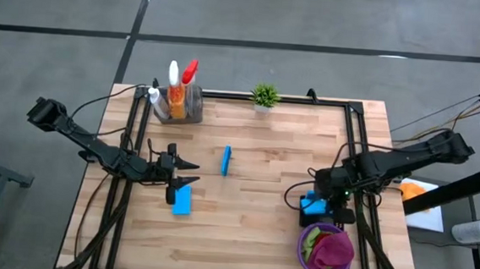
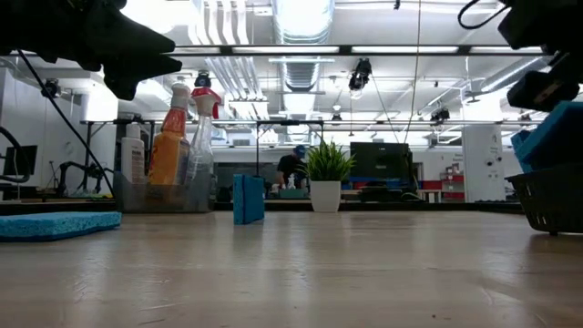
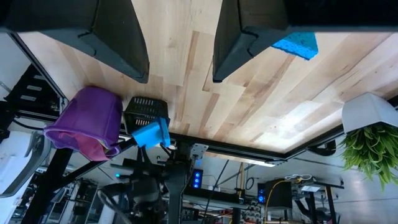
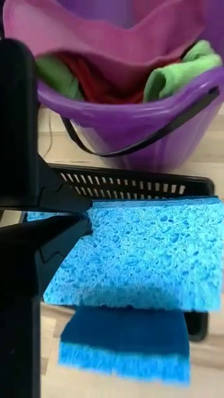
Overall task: Pick & Place Kitchen Items
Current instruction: Put the blue sponge into the black bin
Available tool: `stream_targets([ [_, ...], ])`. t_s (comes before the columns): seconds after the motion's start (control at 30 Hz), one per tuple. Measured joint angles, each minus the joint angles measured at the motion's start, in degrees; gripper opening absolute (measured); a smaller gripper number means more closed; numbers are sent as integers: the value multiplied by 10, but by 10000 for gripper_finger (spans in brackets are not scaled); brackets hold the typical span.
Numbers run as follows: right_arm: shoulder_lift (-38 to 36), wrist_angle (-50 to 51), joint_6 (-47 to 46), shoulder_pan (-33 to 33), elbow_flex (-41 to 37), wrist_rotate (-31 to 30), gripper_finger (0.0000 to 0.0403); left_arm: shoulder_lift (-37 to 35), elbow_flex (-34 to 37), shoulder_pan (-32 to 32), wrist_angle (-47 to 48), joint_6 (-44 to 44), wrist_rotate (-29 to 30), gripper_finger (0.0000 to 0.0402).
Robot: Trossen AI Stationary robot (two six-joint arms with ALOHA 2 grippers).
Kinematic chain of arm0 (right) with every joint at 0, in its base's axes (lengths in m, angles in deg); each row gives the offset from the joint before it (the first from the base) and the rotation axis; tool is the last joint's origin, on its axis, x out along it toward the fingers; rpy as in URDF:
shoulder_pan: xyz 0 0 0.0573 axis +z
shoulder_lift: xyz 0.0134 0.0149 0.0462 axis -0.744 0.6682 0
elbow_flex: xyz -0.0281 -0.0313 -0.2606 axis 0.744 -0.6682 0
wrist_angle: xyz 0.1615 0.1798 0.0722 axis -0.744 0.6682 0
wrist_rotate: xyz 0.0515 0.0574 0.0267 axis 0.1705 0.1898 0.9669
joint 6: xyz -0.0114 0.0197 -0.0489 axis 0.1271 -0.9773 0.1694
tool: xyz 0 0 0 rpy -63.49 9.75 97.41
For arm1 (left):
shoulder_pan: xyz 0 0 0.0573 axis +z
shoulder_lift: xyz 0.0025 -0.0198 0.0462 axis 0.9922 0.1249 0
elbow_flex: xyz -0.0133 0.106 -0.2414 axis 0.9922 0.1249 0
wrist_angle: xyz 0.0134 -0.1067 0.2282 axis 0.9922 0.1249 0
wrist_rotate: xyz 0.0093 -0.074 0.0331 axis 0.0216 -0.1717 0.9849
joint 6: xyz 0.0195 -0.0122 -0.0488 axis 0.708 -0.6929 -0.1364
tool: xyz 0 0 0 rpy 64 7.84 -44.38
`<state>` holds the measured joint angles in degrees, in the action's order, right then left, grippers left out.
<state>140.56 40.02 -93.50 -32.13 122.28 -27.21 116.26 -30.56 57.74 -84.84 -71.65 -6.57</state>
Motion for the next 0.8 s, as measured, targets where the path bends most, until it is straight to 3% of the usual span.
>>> stream_targets([
  [0.63,130,-2,20,0,-7,11,18,0,0,0,2,0,0,180],
  [0.8,143,-2,13,1,-6,-22,18,0,0,0,2,0,0,180],
])
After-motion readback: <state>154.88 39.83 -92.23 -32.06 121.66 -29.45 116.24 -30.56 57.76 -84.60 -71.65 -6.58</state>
